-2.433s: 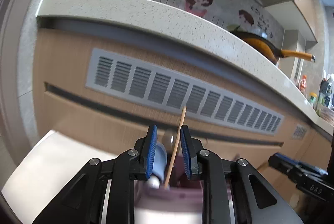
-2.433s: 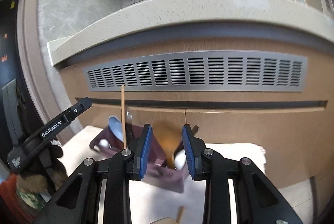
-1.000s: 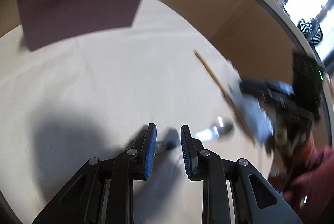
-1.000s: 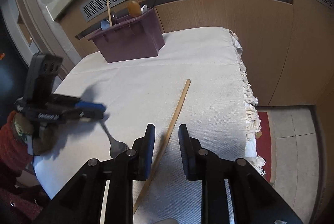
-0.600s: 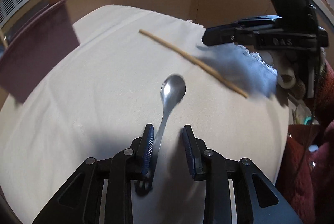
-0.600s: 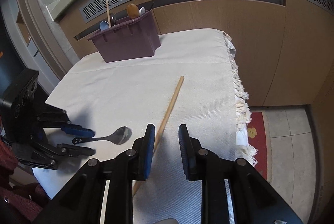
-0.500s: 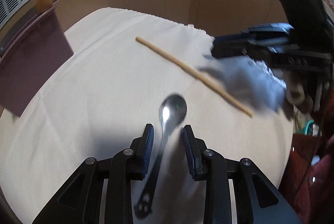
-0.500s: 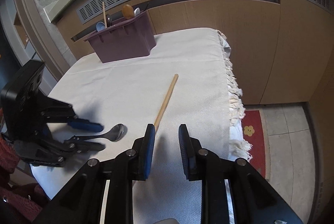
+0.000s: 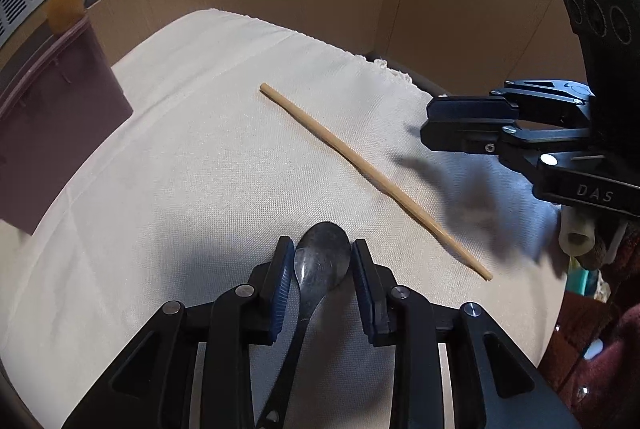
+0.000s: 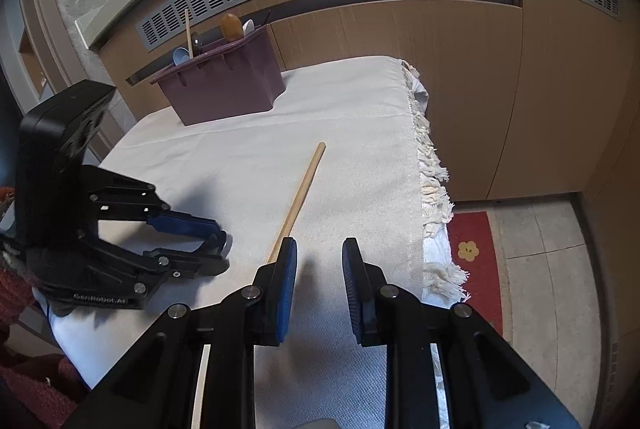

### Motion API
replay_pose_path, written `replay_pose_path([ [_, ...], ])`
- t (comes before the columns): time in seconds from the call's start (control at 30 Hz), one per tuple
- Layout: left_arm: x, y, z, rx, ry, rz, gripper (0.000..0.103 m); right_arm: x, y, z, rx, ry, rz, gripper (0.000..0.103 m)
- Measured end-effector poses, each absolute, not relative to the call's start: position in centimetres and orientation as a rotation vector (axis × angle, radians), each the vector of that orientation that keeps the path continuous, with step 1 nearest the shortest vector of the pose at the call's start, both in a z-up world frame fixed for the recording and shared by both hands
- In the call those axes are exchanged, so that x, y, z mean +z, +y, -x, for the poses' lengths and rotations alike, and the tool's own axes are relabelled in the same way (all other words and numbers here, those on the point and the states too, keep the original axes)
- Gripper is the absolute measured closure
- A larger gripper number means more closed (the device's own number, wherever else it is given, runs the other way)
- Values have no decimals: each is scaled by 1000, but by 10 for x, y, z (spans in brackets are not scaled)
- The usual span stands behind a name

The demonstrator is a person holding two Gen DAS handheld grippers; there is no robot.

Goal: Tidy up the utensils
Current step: 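Grasp the silver smiley spoon with the left tool while the right tool grasps the other chopstick, then carry the spoon and chopstick over the caddy and open both tools inside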

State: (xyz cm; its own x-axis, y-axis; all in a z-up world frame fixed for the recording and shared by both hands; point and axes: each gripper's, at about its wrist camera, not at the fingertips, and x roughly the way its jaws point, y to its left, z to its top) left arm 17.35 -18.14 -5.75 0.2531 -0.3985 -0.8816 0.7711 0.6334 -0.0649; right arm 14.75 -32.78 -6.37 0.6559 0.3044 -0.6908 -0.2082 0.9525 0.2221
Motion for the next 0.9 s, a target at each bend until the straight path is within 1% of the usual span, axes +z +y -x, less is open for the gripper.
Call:
replay_pose_path([
  [0.1, -56, -166, -168, -784, 1023, -337, 73, -65, -325, -153, 240, 816, -126, 81],
  [0.17, -48, -138, -167, -712, 995, -215, 73, -66, -322, -158, 211, 834, -140, 81],
  [0.33, -3, -46, -163, -425, 779, 71, 73, -61, -301, -174, 205, 853, -97, 81],
  [0.43, 12, -7, -159, -290, 695, 150, 73, -64, -287, -190, 198, 881, -73, 81],
  [0.6, 12, 21, -155, -257, 677, 210, 73, -76, -276, -219, 117, 940, -50, 81],
  [0.7, 7, 27, -155, -252, 679, 254, 73, -78, -267, -226, 92, 939, 1, 81],
  [0.73, 6, 26, -154, -252, 678, 263, 73, -78, -261, -227, 84, 934, 34, 84],
  [0.77, 5, 27, -154, -252, 677, 267, 73, -78, -258, -228, 84, 929, 55, 94],
  [0.8, 3, 25, -154, -252, 677, 267, 73, -78, -253, -227, 95, 924, 79, 97],
  [0.9, 5, 25, -155, -257, 677, 266, 73, -70, -247, -222, 145, 888, 60, 98],
])
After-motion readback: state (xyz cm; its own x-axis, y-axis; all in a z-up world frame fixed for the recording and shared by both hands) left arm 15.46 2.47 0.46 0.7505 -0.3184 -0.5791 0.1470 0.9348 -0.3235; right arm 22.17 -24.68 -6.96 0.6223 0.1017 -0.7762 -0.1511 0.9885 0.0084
